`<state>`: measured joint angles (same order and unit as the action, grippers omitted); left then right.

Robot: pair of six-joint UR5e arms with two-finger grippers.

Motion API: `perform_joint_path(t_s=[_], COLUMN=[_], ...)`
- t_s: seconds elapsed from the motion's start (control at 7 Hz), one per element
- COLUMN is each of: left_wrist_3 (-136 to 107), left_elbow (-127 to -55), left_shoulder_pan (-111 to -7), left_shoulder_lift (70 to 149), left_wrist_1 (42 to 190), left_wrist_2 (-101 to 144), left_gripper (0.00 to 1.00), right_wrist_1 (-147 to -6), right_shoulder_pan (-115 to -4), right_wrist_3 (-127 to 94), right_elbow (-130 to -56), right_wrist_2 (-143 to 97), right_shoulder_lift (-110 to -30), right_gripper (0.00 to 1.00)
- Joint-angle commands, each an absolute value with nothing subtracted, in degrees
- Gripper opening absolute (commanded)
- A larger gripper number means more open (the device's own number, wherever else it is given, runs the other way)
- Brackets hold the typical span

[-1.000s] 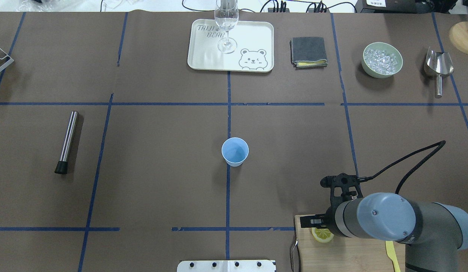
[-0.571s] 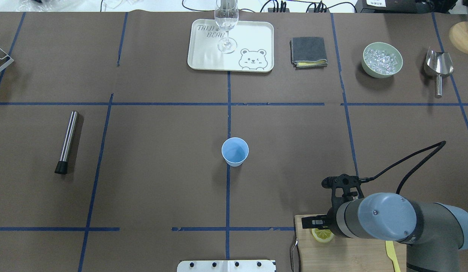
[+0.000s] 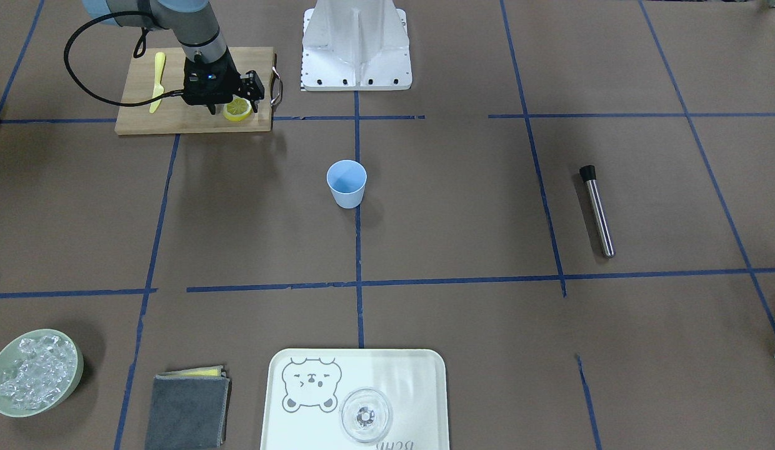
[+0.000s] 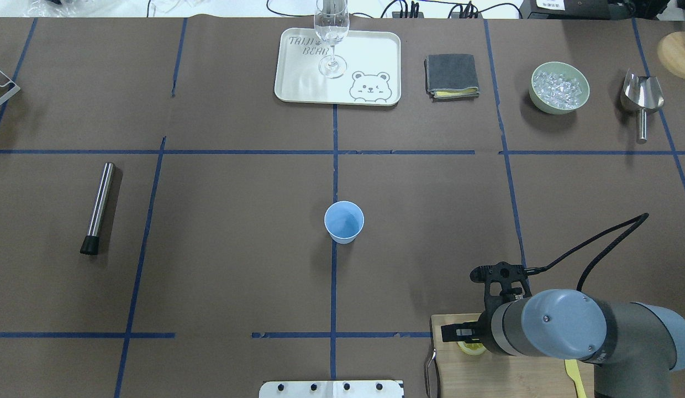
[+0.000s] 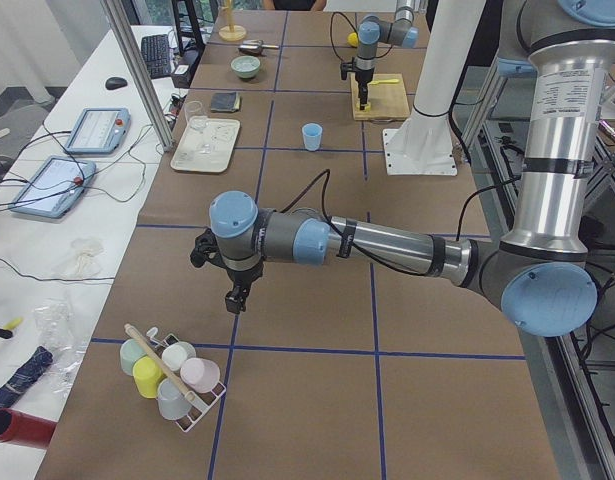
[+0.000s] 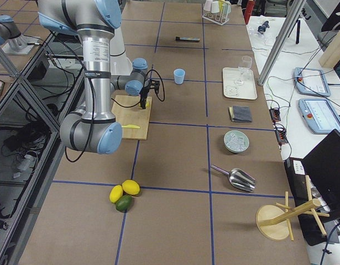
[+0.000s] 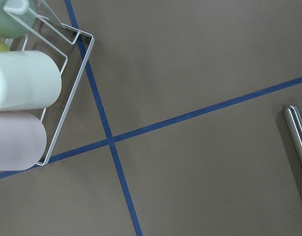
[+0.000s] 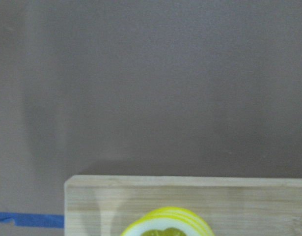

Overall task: Squeeze lemon into cup
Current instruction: 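Close the right gripper on the lemon slice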

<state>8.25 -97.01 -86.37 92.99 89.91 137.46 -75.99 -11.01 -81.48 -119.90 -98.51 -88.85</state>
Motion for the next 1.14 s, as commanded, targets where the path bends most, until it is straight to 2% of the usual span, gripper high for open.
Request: perform_joint_path(t_s=[0.0, 0.14, 0.29, 0.43, 1.0], left_wrist_3=[8.26, 8.17, 8.26, 8.17, 8.17], left_elbow=[-97.12, -97.12, -97.03, -97.12, -97.21], left_shoulder_pan=[-86.4, -86.31, -86.31, -86.4, -86.4], left_shoulder_lift=[92.99, 92.99, 92.99, 92.99, 92.99], left_wrist_1=[89.91, 89.91, 89.91, 89.91, 89.91], left_wrist_2=[137.55, 137.55, 137.55, 137.55, 137.55], left_gripper=[1.0, 1.0, 1.0, 1.0, 1.0], right_wrist_1=[-76.03, -76.03, -76.03, -76.03, -76.03], right_shoulder_pan=[-10.37, -10.37, -10.46, -10.55, -10.81], right_wrist_3=[-81.83, -81.83, -81.83, -81.83, -81.83], right_elbow=[-119.62, -119.62, -119.71, -119.97, -123.65], right_wrist_2=[-98.44, -98.35, -98.35, -98.44, -98.44], right_shoulder_lift=[-89.03, -89.03, -89.03, -89.03, -91.66], right_gripper=[0.96, 0.76, 0.5, 0.41, 0.4])
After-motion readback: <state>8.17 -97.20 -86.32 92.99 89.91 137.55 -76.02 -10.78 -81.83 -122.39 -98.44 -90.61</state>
